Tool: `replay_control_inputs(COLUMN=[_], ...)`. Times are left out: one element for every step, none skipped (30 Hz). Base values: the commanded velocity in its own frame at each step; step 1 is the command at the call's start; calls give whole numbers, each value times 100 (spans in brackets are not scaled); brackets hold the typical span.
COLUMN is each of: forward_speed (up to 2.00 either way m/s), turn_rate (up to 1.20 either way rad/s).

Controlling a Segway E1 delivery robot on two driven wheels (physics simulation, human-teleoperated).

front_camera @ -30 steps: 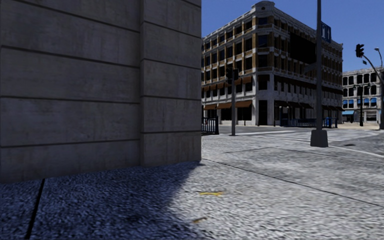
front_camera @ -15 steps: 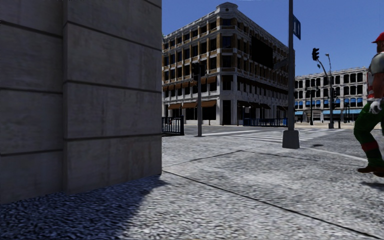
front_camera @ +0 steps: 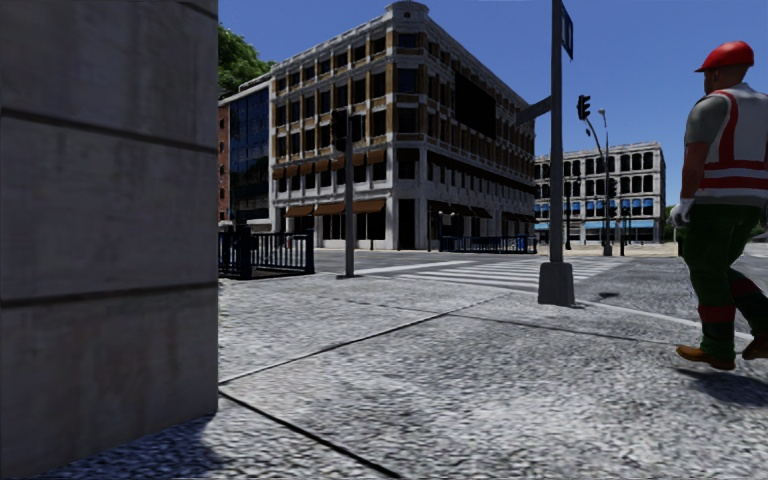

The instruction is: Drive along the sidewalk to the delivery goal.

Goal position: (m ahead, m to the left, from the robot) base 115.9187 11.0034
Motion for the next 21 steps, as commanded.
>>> replay_control_inputs(forward_speed=[153,146,143,143,143,142,142,142,142,142,142,142,139,134,134,132,132,132,132,132,132], turn_rate=[0,0,0,0,0,0,0,0,0,0,0,0,0,0,0,0,0,0,0,0,0])
